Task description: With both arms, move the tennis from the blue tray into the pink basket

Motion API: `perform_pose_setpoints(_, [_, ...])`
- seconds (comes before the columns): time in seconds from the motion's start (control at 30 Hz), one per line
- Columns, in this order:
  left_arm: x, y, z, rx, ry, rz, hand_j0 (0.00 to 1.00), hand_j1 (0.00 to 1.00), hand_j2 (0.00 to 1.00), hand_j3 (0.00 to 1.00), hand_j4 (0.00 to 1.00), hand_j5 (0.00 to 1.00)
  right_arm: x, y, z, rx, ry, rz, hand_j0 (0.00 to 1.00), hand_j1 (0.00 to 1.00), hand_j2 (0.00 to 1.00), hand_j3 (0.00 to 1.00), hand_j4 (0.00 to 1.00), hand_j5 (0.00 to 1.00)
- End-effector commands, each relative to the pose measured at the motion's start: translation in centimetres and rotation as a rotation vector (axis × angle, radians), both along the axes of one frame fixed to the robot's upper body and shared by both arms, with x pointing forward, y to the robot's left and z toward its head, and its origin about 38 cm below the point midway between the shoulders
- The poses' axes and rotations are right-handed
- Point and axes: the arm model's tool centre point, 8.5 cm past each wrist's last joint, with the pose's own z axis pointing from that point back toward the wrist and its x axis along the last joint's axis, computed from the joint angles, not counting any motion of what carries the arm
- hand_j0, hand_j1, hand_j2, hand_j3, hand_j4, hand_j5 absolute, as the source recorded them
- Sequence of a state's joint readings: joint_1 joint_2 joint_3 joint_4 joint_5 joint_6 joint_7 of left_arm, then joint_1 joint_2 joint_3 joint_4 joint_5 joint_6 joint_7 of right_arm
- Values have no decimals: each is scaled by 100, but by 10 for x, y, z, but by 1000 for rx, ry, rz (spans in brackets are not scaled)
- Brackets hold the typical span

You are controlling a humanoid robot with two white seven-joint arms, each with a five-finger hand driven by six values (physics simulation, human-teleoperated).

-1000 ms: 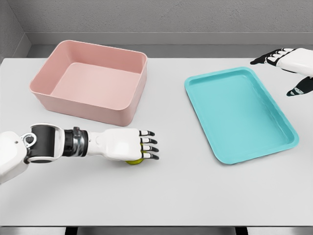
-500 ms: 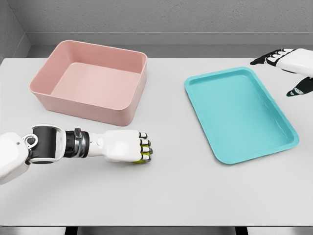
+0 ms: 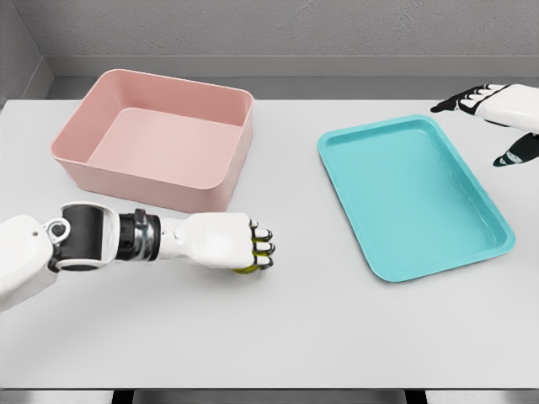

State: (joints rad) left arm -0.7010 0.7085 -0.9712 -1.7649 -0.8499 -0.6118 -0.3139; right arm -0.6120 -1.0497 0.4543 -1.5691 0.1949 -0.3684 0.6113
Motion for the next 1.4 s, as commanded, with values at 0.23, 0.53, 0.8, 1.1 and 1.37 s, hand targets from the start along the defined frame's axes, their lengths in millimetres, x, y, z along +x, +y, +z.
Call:
perform_pose_setpoints(0.23, [19,-19,51,-154,-11,-9,18,18,18,18,18,18,0,-1,1,1,0,-3,100,100,100,100,100,100])
perform_pose_setpoints(0.53, [87,53,114,-358,-58,267,19,19,19,19,19,19,0,-1,0,2,2,-4,100,100,100,100,100,100])
perform_pose_setpoints(0.8, [144,146,85,-317,-7,606,19,19,19,19,19,19,0,-1,0,2,2,-4,100,100,100,100,100,100])
perform_pose_setpoints(1.1, [152,160,59,-224,4,672,58,58,58,58,58,58,0,-1,0,1,2,-3,100,100,100,100,100,100])
perform_pose_setpoints(1.37, [152,162,64,-243,0,673,100,100,100,100,100,100,0,-1,0,0,2,-4,100,100,100,100,100,100])
